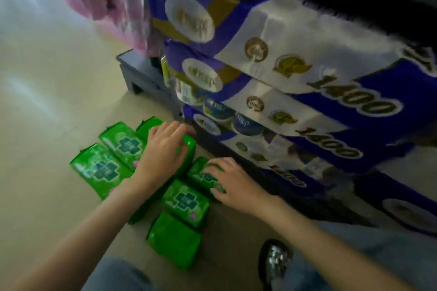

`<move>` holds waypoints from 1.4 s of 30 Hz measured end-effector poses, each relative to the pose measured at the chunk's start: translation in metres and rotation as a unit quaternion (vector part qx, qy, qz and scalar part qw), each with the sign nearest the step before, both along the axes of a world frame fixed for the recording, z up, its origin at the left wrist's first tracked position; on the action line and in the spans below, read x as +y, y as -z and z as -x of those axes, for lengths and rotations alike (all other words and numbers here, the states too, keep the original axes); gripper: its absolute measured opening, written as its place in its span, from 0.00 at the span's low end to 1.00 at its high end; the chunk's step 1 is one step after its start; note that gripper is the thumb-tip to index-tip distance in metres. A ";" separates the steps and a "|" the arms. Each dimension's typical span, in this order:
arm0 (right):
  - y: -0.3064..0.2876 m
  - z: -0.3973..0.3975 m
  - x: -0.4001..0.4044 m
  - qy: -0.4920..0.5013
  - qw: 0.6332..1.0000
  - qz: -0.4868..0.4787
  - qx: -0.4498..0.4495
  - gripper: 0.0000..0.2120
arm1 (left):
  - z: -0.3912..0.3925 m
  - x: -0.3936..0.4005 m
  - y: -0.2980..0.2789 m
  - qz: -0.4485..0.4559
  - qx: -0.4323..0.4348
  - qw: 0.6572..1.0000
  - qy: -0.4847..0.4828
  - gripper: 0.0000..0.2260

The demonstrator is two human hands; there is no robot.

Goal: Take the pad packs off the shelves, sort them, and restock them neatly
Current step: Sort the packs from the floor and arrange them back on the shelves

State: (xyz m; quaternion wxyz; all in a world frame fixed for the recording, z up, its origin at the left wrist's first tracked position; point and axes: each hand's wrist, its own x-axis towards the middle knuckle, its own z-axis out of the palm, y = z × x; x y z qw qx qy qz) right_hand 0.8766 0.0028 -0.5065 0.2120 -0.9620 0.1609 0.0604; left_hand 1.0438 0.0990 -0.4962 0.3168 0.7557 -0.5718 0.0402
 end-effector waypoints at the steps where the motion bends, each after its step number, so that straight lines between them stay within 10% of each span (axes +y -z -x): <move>1: 0.027 -0.002 0.002 0.014 0.998 -0.020 0.060 0.22 | -0.002 0.006 0.018 -0.068 -0.007 0.997 0.020 0.15; 11: 0.161 -0.033 -0.032 0.140 0.956 0.010 0.256 0.36 | 0.012 0.027 0.150 -0.531 -0.095 0.836 0.098 0.28; 22: 0.131 -0.017 -0.060 0.229 0.952 -0.012 0.202 0.34 | 0.011 -0.028 0.167 -0.573 -0.180 0.781 0.173 0.37; 31: -0.066 -0.002 -0.071 0.172 0.973 0.059 0.143 0.22 | -0.016 -0.063 -0.016 -0.558 0.086 0.783 0.260 0.23; 35: -0.163 0.008 -0.049 0.150 0.980 0.069 0.111 0.20 | -0.026 -0.057 -0.134 -0.554 0.078 0.779 0.285 0.22; 42: -0.330 0.051 -0.035 0.183 0.971 0.098 -0.117 0.19 | -0.046 -0.031 -0.296 -0.344 0.138 0.847 0.380 0.24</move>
